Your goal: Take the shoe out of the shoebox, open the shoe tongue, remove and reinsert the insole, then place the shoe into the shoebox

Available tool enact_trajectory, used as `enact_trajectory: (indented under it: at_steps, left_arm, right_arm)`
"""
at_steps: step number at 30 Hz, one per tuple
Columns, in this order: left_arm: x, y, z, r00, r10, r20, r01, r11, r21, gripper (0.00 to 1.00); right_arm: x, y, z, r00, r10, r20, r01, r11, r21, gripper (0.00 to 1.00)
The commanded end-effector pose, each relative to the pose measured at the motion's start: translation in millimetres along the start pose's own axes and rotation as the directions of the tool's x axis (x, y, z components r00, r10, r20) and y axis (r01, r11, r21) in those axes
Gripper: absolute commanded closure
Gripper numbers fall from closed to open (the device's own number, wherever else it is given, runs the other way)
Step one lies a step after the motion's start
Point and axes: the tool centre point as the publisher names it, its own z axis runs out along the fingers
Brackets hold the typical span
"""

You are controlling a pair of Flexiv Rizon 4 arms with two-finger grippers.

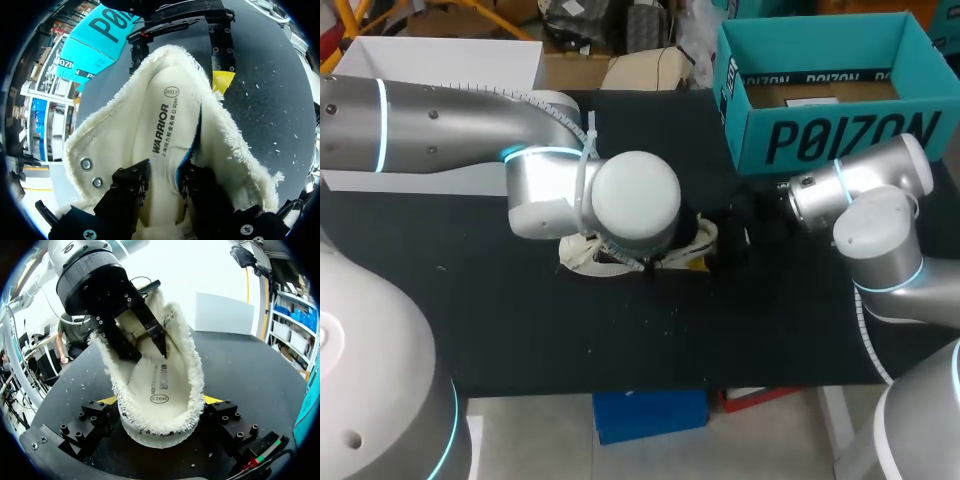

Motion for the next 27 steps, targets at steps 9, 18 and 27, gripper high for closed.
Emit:
enact_trajectory:
  at_steps: [9, 18, 27]
  left_arm:
    - [6.0, 12, 31, 1.0, -0.004, -0.029, 0.004, 1.0, 0.03, 1.0]
    - [6.2, 7, 29, 0.98, 0.057, -0.193, -0.056, 0.998, 0.014, 1.0]
    - [-0.5, 5, -2, 0.916, 0.089, -0.391, -0.039, 0.99, 0.132, 1.0]
  right_arm:
    - [-0.8, -1.4, 0, 1.0, 0.002, 0.0, -0.002, 1.0, 0.002, 1.0]
    - [-0.8, -1.4, 0, 1.0, 0.002, 0.0, -0.002, 1.0, 0.002, 1.0]
    - [-0.8, -1.4, 0, 1.0, 0.002, 0.0, -0.002, 1.0, 0.002, 1.0]
